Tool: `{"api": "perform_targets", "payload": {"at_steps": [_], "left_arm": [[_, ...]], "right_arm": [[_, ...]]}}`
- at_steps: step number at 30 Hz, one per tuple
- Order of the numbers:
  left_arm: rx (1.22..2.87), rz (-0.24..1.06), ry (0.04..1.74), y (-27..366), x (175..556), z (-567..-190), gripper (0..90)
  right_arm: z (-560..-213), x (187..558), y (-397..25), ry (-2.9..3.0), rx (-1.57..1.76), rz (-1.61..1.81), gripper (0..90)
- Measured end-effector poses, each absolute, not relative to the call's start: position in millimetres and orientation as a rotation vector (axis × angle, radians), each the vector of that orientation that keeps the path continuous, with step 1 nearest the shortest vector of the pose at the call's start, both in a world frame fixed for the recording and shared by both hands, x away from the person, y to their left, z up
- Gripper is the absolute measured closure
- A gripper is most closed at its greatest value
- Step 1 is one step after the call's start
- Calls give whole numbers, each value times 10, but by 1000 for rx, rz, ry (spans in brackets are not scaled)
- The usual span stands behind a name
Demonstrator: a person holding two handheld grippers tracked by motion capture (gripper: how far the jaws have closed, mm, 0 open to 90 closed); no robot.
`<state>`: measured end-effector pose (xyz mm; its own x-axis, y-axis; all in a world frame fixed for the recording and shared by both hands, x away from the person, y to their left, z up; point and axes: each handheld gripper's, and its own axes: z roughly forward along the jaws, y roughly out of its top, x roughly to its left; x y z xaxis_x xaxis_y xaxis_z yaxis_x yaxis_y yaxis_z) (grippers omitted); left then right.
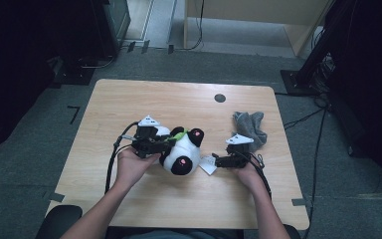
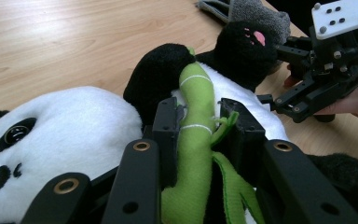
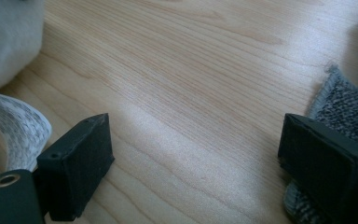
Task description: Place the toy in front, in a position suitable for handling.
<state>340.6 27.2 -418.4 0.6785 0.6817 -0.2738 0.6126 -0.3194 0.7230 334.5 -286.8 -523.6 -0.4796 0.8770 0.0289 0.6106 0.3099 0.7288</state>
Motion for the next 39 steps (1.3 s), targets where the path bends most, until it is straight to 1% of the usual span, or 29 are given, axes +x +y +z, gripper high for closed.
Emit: {"api": "perform_targets", "payload": {"at_steps": [5,9,12,14,16,18,22,24,27,30,33,39], "left_arm": [[2009,78,1000,290,3422,-4224,681],[2031,103,973,292,3417,-4229,646],[2067,105,937,287,3426,-4218,590],[2064,106,935,301,3431,-4203,556],[2058,119,917,327,3439,-4185,488],[2048,126,896,352,3440,-4171,441],[2038,146,881,410,3453,-4129,387],[2036,137,884,450,3475,-4099,361],[2016,137,880,528,3502,-4060,356],[2029,187,865,598,3518,-4056,353],[2042,200,847,648,3530,-4068,347],[2015,191,844,824,3567,-4063,342]], "right_arm": [[-5237,3343,-2868,2208,1328,980,98],[-5237,3343,-2864,2202,1334,977,96],[-5237,3339,-2854,2190,1348,971,93],[-5238,3339,-2854,2189,1350,971,92],[-5238,3339,-2852,2187,1351,970,92],[-5238,3340,-2848,2184,1356,969,91],[-5229,3346,-2846,2194,1358,961,92],[-5222,3349,-2850,2202,1358,954,95],[-5205,3356,-2846,2213,1371,933,100],[-5178,3355,-2868,2214,1387,929,173],[-5148,3352,-2908,2208,1417,941,195],[-4933,3343,-2969,2133,1396,980,205]]}}
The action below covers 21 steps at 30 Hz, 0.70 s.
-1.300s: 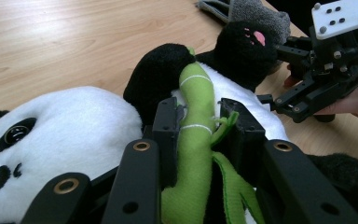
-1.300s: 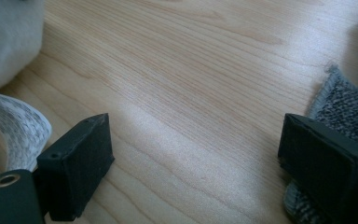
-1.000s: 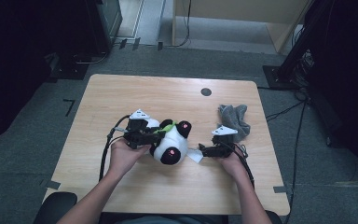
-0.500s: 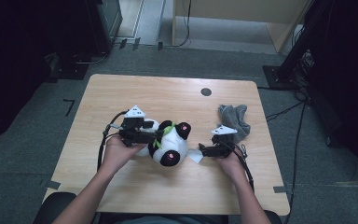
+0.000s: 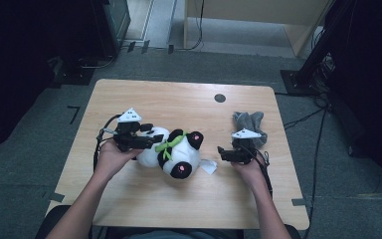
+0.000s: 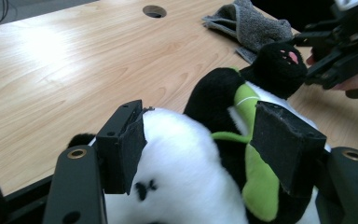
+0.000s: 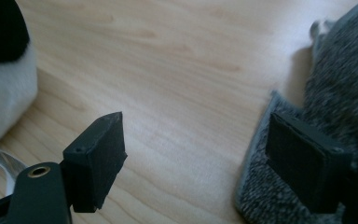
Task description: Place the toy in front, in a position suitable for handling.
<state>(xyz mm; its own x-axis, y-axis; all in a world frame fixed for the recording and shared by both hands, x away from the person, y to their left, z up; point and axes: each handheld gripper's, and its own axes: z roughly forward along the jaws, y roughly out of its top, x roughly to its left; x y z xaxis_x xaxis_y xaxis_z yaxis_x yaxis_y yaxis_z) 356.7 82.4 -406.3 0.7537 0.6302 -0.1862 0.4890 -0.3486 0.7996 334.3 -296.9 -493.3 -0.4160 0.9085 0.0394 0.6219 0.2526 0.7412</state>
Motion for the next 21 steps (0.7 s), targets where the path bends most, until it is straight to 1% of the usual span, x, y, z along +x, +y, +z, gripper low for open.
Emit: {"api": "perform_targets", "payload": {"at_steps": [3,10,11,13,19,21], "left_arm": [[2006,184,857,938,3571,-4077,342],[1982,189,860,1184,3555,-4127,338],[1966,171,871,1271,3555,-4156,337],[1968,157,883,1329,3557,-4192,333],[2007,164,865,1408,3494,-4323,323],[2029,159,858,1425,3481,-4355,307]], "right_arm": [[-4859,3324,-2971,2110,1372,1010,227],[-4767,3292,-2910,2119,1341,1037,244],[-4722,3269,-2890,2115,1332,1051,249],[-4693,3254,-2890,2109,1326,1063,250],[-4632,3265,-3017,2059,1353,1079,257],[-4620,3277,-3076,2051,1359,1065,274]]}}
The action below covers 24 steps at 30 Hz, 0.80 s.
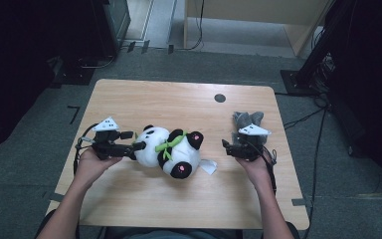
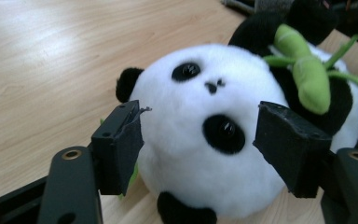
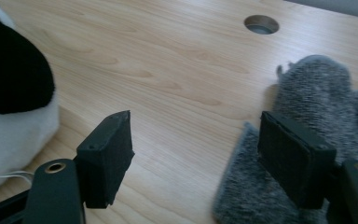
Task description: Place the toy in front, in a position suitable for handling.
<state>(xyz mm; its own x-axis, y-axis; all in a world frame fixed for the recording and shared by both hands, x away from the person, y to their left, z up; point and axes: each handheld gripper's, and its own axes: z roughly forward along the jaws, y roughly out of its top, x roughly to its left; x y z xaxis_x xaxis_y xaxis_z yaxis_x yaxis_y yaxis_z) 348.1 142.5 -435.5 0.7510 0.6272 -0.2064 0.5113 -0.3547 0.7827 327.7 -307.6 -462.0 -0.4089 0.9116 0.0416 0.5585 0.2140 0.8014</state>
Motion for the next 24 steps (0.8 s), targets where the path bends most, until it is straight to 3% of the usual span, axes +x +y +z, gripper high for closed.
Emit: {"api": "perform_targets", "payload": {"at_steps": [13,24], "left_arm": [[2103,73,806,1384,3467,-4575,275],[2100,60,794,1354,3548,-4705,138]], "right_arm": [[-4572,3292,-3270,2010,1398,1074,292],[-4607,3328,-3410,1973,1436,1050,292]]}}
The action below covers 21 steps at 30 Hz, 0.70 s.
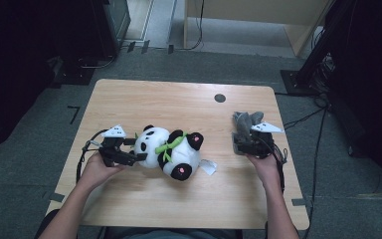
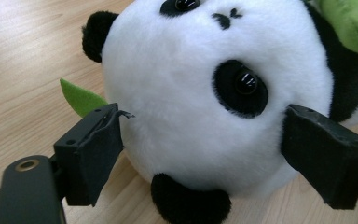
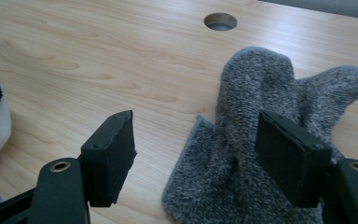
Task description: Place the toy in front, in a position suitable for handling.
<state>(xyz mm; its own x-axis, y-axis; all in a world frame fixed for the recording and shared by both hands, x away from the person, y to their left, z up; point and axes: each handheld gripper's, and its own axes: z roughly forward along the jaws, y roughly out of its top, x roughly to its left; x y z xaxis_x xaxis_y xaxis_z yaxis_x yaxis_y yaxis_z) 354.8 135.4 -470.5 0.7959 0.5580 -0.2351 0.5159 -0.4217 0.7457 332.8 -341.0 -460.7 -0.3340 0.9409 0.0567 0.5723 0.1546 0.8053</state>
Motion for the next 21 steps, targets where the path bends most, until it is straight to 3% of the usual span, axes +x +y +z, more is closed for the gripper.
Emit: {"api": "perform_targets", "payload": {"at_steps": [12,21], "left_arm": [[2041,-33,883,1307,3482,-4760,197],[2010,-14,907,1235,3412,-4777,192]], "right_arm": [[-4651,3426,-3590,1898,1485,1018,292],[-4813,3637,-3667,1887,1506,959,362]]}}
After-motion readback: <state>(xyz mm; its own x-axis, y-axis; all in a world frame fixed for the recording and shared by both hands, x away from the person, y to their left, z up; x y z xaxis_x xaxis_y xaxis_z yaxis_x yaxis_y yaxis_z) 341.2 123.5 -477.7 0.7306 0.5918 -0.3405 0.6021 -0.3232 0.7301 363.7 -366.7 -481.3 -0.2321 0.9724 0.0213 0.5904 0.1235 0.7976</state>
